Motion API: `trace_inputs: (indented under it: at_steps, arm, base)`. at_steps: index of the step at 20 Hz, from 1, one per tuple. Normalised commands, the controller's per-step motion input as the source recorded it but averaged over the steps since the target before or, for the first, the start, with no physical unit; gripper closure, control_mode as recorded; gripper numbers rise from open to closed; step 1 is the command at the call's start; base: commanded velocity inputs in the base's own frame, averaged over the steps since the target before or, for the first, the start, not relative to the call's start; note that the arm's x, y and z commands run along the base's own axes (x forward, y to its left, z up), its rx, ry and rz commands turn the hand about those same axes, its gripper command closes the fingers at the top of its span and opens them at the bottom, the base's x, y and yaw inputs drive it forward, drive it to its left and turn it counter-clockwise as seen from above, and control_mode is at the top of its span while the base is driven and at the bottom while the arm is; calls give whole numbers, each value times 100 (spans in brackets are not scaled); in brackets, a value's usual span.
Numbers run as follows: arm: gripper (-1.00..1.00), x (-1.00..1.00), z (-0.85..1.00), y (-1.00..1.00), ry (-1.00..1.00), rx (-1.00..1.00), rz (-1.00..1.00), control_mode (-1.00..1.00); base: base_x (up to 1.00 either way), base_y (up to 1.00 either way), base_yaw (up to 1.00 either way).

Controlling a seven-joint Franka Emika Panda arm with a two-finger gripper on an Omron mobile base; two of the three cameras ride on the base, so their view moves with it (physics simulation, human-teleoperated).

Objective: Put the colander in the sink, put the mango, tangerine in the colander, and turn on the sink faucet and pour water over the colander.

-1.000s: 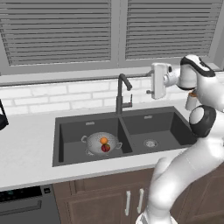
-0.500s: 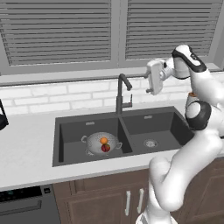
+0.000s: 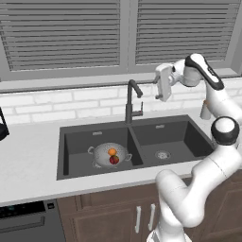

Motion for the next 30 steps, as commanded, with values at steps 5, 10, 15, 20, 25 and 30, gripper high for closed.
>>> trace_inputs:
  at_steps: [5,10,15,20,25,30]
  arm:
    - [-100,-3,0,9,0,-5,-24,-100]
    - [-100,-16,-11,1,0,-27,-40,-100]
    - [-100,-5,-21,12,-4,-32,-41,-100]
    - [-100,1,-9,19,-8,-13,-36,-100]
    - [-100,0,0,8,-1,0,-32,-100]
    - [-100,0,-1,15,0,1,-27,-100]
  base:
    - [0,0,0]
    - [0,0,0]
    - [0,0,0]
    - [0,0,0]
    - [0,0,0]
    - [0,0,0]
